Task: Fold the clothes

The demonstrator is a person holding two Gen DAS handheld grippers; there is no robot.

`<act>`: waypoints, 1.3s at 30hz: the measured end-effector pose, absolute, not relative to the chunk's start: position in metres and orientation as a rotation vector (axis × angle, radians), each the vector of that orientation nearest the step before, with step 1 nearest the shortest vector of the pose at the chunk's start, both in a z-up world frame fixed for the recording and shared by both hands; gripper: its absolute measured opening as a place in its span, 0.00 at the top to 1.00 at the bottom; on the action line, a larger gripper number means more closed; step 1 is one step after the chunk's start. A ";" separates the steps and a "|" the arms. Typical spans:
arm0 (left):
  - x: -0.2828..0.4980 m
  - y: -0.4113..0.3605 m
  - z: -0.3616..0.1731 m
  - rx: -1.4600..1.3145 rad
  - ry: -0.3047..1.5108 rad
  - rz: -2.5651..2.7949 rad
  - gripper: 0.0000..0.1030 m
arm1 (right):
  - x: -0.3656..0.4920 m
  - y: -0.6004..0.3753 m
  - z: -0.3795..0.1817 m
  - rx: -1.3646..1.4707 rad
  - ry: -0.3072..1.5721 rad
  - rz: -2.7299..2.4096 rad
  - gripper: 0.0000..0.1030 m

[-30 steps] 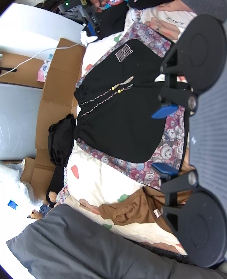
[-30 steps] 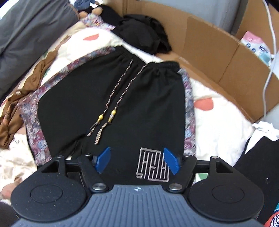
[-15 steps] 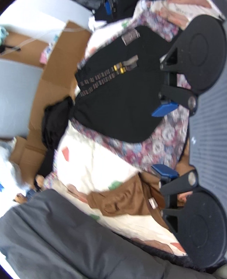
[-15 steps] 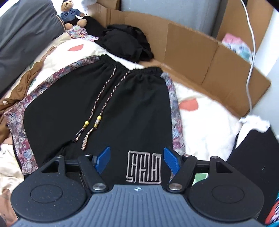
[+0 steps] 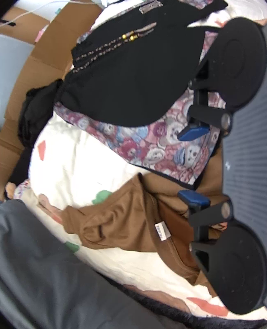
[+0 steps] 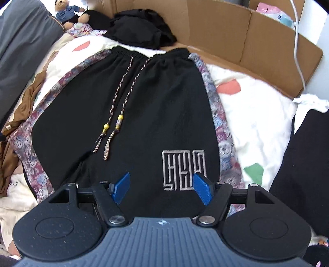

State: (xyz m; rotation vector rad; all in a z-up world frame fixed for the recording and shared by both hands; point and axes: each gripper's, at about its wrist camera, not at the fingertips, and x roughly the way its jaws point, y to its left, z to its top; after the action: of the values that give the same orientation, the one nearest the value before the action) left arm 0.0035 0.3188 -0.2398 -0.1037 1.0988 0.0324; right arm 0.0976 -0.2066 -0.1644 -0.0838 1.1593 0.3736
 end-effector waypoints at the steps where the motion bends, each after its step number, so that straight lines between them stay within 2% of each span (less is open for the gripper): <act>1: 0.007 0.320 -0.243 -0.094 1.105 0.035 0.47 | 0.097 -0.206 -0.168 -0.088 1.170 0.375 0.29; 6: 0.016 0.325 -0.260 -0.093 1.150 0.024 0.49 | 0.109 -0.202 -0.177 -0.098 1.180 0.348 0.30; 8: 0.017 0.326 -0.260 -0.114 1.155 0.030 0.55 | 0.120 -0.200 -0.175 -0.096 1.155 0.332 0.29; 10: 0.018 0.327 -0.261 -0.136 1.159 0.036 0.67 | 0.131 -0.196 -0.172 -0.101 1.124 0.319 0.29; 13: 0.022 0.326 -0.260 -0.129 1.161 0.036 0.72 | 0.142 -0.189 -0.165 -0.117 1.091 0.323 0.29; 15: 0.027 0.322 -0.256 -0.128 1.164 0.041 0.73 | 0.148 -0.183 -0.157 -0.118 1.056 0.327 0.29; 24: 0.044 0.304 -0.248 -0.101 1.164 0.024 0.73 | 0.138 -0.160 -0.170 -0.308 1.170 0.440 0.29; 26: 0.047 0.296 -0.250 -0.083 1.179 0.014 0.79 | 0.136 -0.157 -0.170 -0.312 1.175 0.457 0.29; 27: 0.048 0.293 -0.252 -0.075 1.190 0.008 0.85 | 0.134 -0.155 -0.169 -0.315 1.173 0.469 0.29; 30: 0.049 0.290 -0.255 -0.079 1.201 -0.004 0.93 | 0.134 -0.153 -0.170 -0.299 1.169 0.498 0.29; 39: 0.046 0.305 -0.240 -0.114 1.167 -0.013 0.96 | 0.138 -0.155 -0.173 -0.260 1.175 0.473 0.29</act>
State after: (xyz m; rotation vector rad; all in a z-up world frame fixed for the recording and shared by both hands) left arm 0.0463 0.3051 -0.2400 -0.1136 1.1667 -0.0130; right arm 0.1377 -0.1552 -0.1733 -0.2605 1.1753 0.4731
